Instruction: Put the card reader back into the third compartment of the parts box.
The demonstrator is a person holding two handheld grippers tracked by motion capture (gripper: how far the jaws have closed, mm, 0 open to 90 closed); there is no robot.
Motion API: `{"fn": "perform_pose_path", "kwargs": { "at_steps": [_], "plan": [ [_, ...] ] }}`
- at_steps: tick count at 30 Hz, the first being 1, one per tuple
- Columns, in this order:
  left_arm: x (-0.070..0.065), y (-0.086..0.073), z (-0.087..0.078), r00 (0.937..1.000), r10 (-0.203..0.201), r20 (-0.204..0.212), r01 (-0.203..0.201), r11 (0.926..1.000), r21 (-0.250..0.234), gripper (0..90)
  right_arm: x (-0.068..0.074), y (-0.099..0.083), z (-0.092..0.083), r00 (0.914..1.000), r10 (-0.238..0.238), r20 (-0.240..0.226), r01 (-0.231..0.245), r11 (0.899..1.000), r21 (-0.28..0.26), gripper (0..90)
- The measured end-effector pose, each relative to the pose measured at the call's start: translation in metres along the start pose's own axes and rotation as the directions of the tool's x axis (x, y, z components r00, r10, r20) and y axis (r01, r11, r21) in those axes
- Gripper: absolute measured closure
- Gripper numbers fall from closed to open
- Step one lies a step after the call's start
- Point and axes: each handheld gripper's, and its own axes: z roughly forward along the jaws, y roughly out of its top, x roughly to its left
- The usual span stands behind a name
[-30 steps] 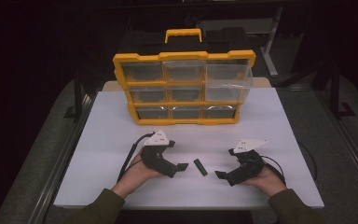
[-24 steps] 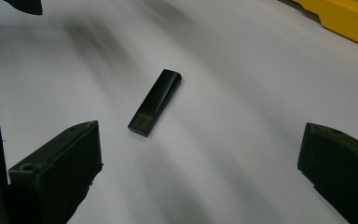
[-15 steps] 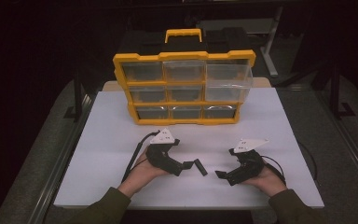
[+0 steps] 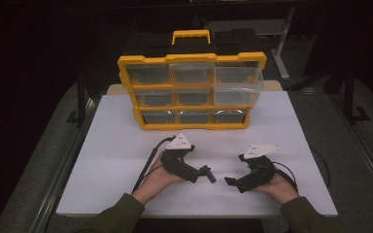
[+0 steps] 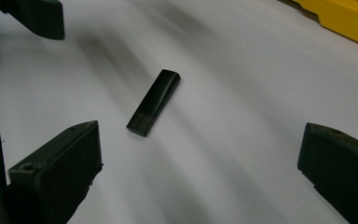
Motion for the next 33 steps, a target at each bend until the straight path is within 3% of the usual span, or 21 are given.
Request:
{"fn": "perform_pose_path", "kwargs": {
  "at_steps": [12,22,33],
  "plan": [
    [-0.01,-0.002,0.021,0.9997,0.026,0.006,-0.026,0.9988,0.042,0.0,-0.008,-0.002,-0.003,1.0,0.001,0.008,0.0,1.0,-0.002,0.0],
    [-0.017,-0.01,0.036,0.9978,0.064,-0.019,-0.062,0.9929,0.102,0.0,-0.014,-0.004,-0.006,0.9999,0.011,0.009,-0.011,1.0,-0.013,0.0],
    [-0.019,-0.017,0.043,0.9971,0.067,-0.034,-0.062,0.9899,0.127,0.8,-0.013,-0.004,-0.005,1.0,0.003,0.002,-0.003,1.0,-0.009,0.0]
  ]
}}
